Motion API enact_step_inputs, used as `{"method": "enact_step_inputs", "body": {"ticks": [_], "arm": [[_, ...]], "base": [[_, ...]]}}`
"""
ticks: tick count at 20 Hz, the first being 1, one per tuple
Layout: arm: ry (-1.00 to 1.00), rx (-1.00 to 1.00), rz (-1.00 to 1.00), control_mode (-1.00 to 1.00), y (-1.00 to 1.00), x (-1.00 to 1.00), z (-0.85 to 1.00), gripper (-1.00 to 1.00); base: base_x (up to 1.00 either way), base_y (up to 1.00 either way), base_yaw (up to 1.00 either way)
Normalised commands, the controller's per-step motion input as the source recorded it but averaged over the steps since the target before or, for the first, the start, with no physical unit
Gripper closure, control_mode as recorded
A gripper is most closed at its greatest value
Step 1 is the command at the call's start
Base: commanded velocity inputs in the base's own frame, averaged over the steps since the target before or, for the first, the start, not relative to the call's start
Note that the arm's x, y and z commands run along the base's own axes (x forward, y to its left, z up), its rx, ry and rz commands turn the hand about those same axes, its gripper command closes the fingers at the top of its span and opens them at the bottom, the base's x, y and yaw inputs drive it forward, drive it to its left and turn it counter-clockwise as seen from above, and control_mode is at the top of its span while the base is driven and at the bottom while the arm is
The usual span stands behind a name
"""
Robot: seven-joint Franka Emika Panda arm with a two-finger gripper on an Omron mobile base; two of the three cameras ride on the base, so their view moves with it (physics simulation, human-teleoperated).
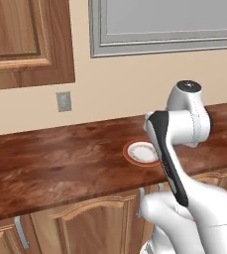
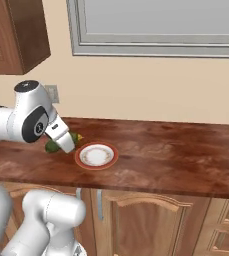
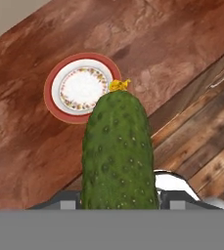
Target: Pick cucumber from the fridge and place it on the plate on the counter.
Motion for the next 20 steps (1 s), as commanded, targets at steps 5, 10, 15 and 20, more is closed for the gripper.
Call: {"method": "enact_step_inputs", "body": {"ticks": [5,10,15,20], "arm": [[-0.02,0.04,0.12,-1.0,-0.38,0.71,-0.21,1.0],[0.08,-0.02,0.17,-1.0,-0.27,0.84,-0.53,1.0],[0.13,-0.11,0.28,-1.0,0.05,0.7,-0.7,1.0],[0.15,-0.1,0.32,-1.0,0.13,0.63,-0.58,1.0]], "base": [[0.0,0.0,0.0],[0.0,0.0,0.0],[0.0,0.0,0.0],[0.0,0.0,0.0]]}}
